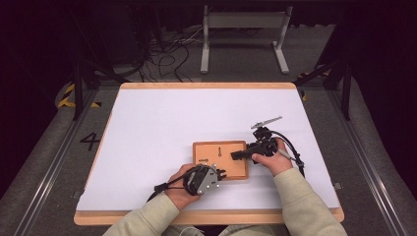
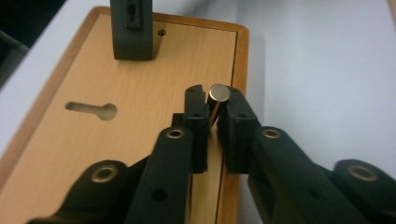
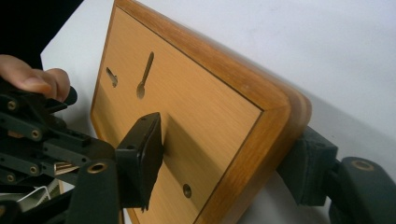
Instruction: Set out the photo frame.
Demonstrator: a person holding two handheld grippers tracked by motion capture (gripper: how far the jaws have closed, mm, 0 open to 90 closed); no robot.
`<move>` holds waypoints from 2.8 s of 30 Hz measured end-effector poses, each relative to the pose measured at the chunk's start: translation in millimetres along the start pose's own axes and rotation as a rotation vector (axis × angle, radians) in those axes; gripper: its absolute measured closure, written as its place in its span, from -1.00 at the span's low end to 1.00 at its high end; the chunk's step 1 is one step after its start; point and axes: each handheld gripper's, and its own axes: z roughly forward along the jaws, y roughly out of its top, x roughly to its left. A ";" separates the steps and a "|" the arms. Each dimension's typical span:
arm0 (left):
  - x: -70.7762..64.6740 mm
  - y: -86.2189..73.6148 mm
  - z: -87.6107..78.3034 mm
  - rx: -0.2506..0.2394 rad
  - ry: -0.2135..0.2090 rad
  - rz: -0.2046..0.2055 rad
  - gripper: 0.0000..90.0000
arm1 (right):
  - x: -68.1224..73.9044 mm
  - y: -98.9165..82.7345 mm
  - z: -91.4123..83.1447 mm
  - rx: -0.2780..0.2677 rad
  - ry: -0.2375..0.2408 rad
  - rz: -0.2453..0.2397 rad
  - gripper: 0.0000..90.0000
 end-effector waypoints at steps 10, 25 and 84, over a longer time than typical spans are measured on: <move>6.3 -18.4 -29.1 -0.036 -0.119 -0.173 0.33 | 7.5 -2.4 -8.7 -0.022 -0.007 -0.049 -0.07; 27.3 -49.8 -72.9 -0.122 -0.142 -0.403 0.25 | 27.7 -4.9 -21.8 -0.044 -0.052 -0.183 0.05; 55.9 -102.0 -98.1 -0.111 -0.004 -0.688 0.07 | 112.5 -64.6 -59.5 0.054 -0.156 -0.603 0.24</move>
